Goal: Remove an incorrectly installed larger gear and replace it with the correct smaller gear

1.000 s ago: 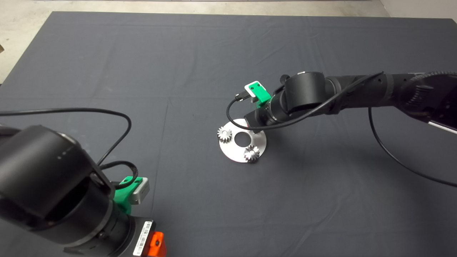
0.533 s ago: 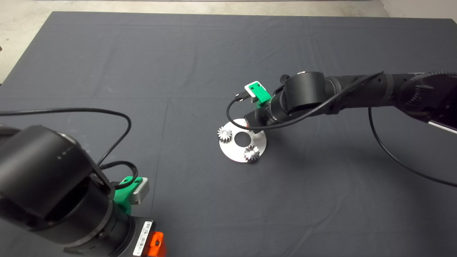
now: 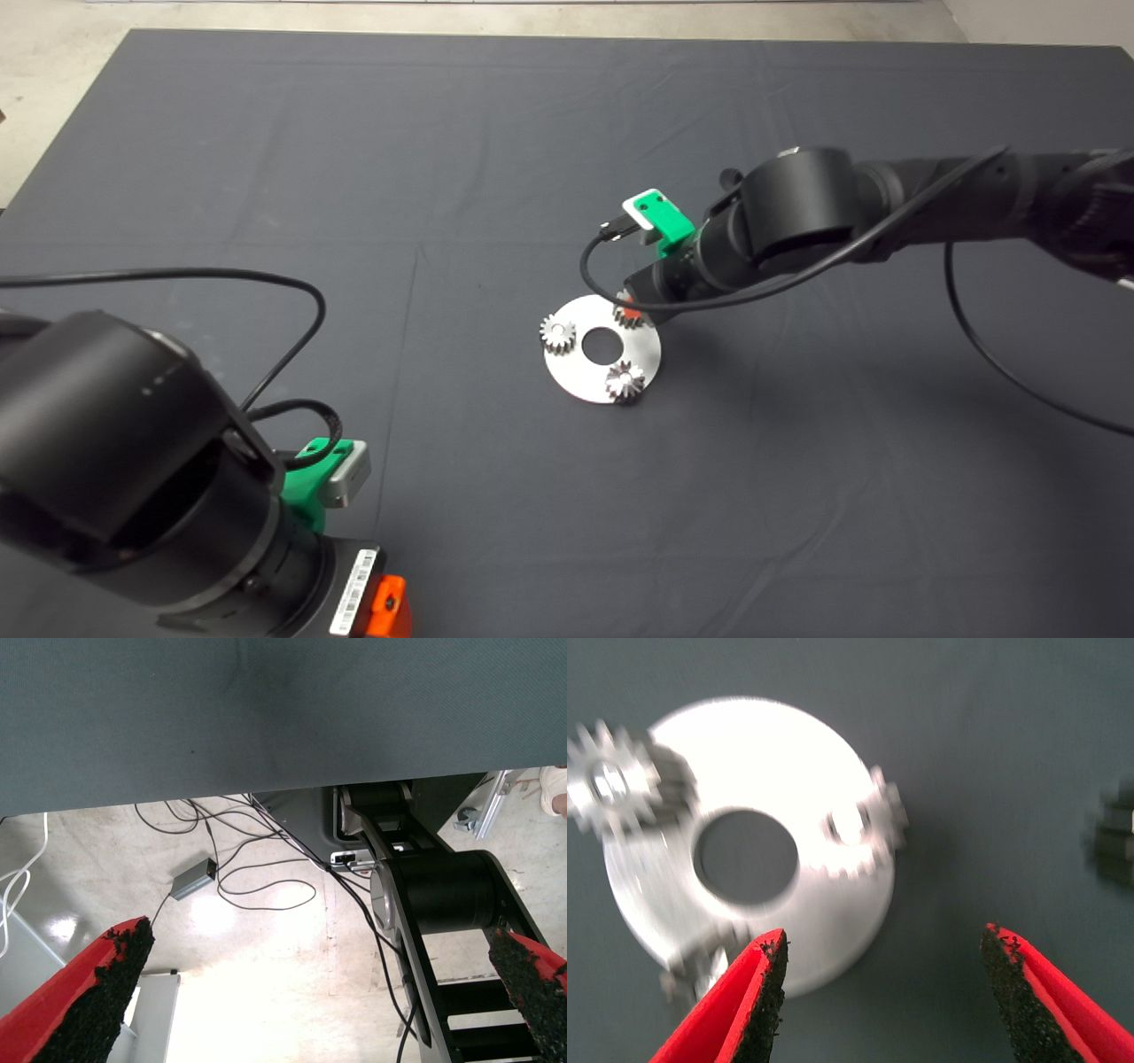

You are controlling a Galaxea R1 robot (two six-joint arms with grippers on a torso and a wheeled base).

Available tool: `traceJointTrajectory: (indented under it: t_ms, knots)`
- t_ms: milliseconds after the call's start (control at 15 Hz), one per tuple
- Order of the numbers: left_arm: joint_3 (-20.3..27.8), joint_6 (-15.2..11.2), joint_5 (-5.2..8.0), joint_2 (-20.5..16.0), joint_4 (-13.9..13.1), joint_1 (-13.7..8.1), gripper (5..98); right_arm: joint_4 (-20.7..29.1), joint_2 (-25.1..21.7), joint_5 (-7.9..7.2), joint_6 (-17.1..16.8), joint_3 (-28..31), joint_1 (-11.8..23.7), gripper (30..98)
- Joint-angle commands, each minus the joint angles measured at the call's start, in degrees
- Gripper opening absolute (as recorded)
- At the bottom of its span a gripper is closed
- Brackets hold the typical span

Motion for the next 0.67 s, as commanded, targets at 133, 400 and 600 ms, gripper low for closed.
traceJointTrajectory:
  t_ms: [133,400,600]
  knots:
    - [0.52,1.62,-0.48,-0.24,-0.94,-1.16,97.6,25.74,-21.43,-2.03,1.07,22.62,8.22,60.8]
    - [0.61,1.62,-0.48,-0.16,-0.94,-1.16,97.6,28.33,-29.01,-10.74,16.38,40.09,8.22,63.1]
    - [0.69,1.79,-0.39,0.28,-0.94,-1.16,97.6,35.41,-29.19,-11.19,18.8,40.18,9.72,71.9]
